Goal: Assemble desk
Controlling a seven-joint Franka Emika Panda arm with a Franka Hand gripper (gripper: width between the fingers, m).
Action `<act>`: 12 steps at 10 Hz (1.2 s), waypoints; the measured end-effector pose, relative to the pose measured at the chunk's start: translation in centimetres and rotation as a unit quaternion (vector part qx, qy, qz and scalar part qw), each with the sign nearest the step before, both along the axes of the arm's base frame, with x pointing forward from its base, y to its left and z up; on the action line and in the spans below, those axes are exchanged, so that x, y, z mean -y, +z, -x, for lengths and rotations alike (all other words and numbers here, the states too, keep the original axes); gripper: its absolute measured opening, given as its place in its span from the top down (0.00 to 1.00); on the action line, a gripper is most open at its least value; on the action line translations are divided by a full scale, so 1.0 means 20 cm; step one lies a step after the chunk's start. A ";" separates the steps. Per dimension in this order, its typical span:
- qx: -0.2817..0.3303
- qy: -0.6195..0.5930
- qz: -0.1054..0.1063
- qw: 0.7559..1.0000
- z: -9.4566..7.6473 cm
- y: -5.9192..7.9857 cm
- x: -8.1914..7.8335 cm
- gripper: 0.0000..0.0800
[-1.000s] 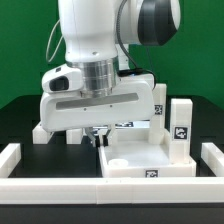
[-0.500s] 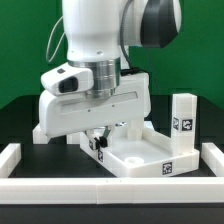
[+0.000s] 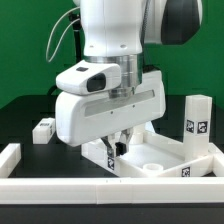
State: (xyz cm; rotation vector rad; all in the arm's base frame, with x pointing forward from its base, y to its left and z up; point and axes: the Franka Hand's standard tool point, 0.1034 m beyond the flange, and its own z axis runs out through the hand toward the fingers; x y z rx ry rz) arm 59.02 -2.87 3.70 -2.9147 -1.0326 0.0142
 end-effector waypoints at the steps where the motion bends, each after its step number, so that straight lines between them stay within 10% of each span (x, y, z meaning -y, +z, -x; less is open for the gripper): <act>1: -0.001 0.031 0.005 0.999 0.00 0.00 0.02 0.95; 6: -0.003 0.061 0.013 0.998 0.01 0.00 0.04 0.98; 9: -0.012 0.023 0.016 1.000 0.06 -0.07 0.05 0.34; 12: -0.011 0.021 0.024 0.999 0.08 -0.12 0.04 0.19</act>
Offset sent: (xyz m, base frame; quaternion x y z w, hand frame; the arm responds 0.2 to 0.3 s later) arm 0.0000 0.0000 0.0000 0.0000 0.0000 0.0000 1.0000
